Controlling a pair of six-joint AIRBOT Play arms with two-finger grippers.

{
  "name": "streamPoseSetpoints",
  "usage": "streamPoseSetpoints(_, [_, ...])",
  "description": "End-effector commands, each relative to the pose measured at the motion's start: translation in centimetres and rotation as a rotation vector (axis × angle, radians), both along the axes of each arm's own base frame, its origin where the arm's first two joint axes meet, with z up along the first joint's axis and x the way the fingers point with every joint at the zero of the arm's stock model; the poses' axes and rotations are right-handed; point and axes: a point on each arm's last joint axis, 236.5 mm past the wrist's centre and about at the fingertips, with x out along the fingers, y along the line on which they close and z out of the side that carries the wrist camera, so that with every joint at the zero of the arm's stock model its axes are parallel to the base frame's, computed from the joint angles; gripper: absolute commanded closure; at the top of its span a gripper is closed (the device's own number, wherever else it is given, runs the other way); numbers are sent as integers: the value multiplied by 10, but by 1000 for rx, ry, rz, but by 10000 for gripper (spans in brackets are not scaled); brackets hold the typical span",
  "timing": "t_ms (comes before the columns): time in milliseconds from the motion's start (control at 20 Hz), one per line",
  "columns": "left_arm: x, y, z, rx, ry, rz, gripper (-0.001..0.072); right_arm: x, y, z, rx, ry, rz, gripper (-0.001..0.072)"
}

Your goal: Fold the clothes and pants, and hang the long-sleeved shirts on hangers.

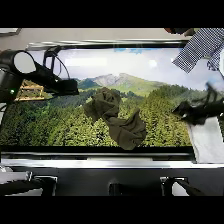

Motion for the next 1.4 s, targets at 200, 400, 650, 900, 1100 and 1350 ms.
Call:
streamPoseSetpoints(200, [4,17,-1,14,5,34,232,-41,100,-88,159,108,-8,152])
streamPoseSetpoints(400, [4,17,-4,7,22,65,193,-31,120,-108,143,136,-83,152])
streamPoseSetpoints(650, [4,30,-8,29,27,41,123,-48,142,-128,156,226,-24,311])
streamPoseSetpoints(900, [3,57,-61,-112,82,111,123,-43,143,-115,159,181,-4,675])
streamPoseSetpoints(1100, [5,30,-123,-392,127,168,124,-44,144,-95,161,134,21,674])
streamPoseSetpoints(1350, [14,-12,-174,-516,177,171,124,-48,147,-80,171,111,43,674])
